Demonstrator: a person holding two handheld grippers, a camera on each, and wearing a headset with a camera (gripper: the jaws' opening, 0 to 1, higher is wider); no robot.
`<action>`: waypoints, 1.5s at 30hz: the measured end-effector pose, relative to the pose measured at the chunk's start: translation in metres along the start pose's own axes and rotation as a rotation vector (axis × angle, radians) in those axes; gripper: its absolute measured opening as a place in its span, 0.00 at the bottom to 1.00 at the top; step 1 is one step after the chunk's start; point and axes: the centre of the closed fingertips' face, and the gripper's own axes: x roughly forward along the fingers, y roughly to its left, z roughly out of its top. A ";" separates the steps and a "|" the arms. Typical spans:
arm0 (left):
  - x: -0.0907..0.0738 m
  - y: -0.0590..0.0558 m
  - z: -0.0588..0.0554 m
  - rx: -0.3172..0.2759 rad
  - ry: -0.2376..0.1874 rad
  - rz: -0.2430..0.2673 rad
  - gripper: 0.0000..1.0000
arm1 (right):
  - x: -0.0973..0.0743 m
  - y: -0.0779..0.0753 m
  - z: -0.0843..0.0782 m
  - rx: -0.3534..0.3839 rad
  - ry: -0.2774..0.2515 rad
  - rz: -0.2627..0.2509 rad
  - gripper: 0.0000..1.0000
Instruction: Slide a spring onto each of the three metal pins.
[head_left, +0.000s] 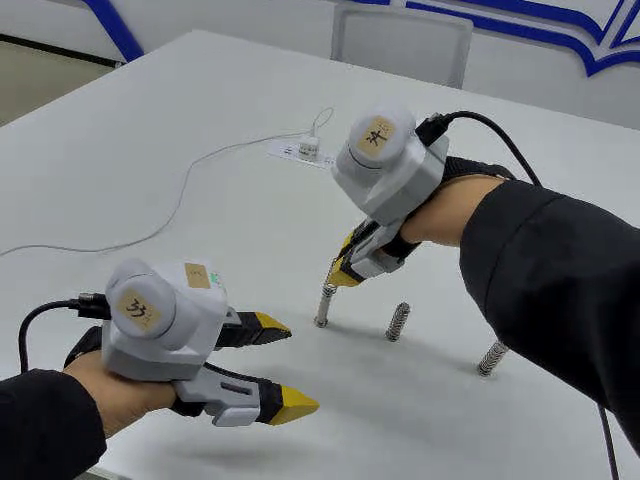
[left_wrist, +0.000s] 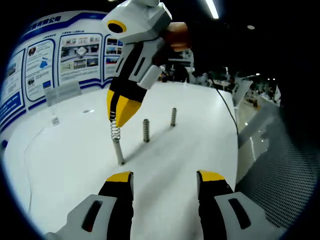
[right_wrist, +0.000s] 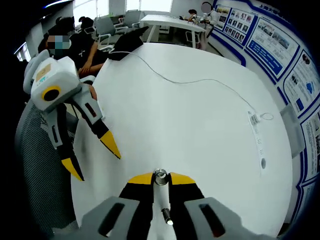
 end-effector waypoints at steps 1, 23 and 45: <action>0.000 0.000 0.000 0.000 0.000 -0.001 0.52 | 0.001 0.000 -0.001 0.000 0.003 0.002 0.12; 0.000 0.002 -0.002 -0.014 0.006 0.006 0.50 | 0.037 0.001 -0.015 0.048 0.061 0.034 0.12; 0.000 0.003 -0.004 -0.020 0.015 0.012 0.50 | 0.052 0.002 -0.027 0.070 0.090 0.021 0.15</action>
